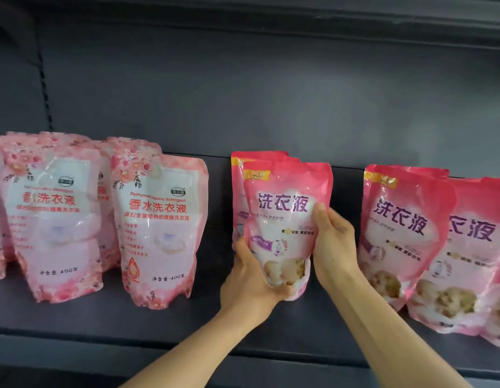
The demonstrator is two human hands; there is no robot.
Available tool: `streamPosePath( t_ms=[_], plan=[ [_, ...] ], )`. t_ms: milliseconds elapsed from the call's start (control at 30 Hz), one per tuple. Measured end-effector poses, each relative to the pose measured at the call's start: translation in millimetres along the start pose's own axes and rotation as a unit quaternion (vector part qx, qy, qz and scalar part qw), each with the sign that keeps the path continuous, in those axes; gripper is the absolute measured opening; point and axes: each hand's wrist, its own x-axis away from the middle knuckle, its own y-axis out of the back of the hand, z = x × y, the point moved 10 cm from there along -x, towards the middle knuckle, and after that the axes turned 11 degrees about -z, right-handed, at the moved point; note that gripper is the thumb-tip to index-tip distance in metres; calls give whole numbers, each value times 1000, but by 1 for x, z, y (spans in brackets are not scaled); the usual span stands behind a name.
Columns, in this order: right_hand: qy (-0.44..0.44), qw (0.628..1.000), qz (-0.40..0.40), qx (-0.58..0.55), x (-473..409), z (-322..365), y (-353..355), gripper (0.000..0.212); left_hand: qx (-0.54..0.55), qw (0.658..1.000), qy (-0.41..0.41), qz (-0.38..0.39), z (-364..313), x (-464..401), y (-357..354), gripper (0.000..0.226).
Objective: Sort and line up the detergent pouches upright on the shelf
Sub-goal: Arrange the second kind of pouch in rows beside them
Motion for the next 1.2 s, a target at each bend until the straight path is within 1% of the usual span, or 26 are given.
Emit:
streamPosePath(
  t_ms=[67,133,267,333,367,467,500,633,833,900,933,1000,1033,1100,1133,1200],
  plan=[
    [-1,1000,17,1,-10,-3,-15,43,-48,999,8,-17,1,-11,7,108],
    [6,999,32,8,-19,-5,-29,43,-75,996,12,-37,3,-22,14,104],
    [20,999,28,14,-32,-16,-35,42,-83,995,1,-50,6,-31,18,107],
    [46,998,22,26,-33,-17,-28,41,-86,995,-7,-48,9,-30,16,110],
    [67,996,25,45,-34,-15,-25,38,-87,995,-9,-49,10,-30,16,110],
    [139,983,56,110,-26,-6,-22,14,-90,994,-6,-53,11,-32,15,111],
    [158,977,57,129,-24,-4,-21,11,-92,994,-3,-55,11,-33,15,111],
    [205,962,28,181,-22,0,-22,8,-99,993,3,-65,11,-35,15,107],
    [201,963,23,180,-20,-5,-24,8,-102,992,7,-72,15,-35,18,106],
    [186,968,21,165,-21,-5,-23,7,-76,996,11,-54,17,-36,15,109],
    [175,973,20,148,-23,-2,-22,6,-42,998,11,-45,17,-37,14,109],
    [157,982,24,101,-28,10,-25,15,62,997,15,-43,16,-39,16,105],
    [155,984,29,87,-33,20,-28,21,115,992,19,-44,13,-40,19,100],
    [174,979,34,99,-45,42,-39,29,191,980,23,-50,7,-44,23,84],
    [183,975,35,124,-52,52,-44,29,219,974,22,-60,3,-47,27,75],
    [183,961,58,202,-64,64,-60,20,268,959,24,-88,-4,-56,34,54]
  ],
)
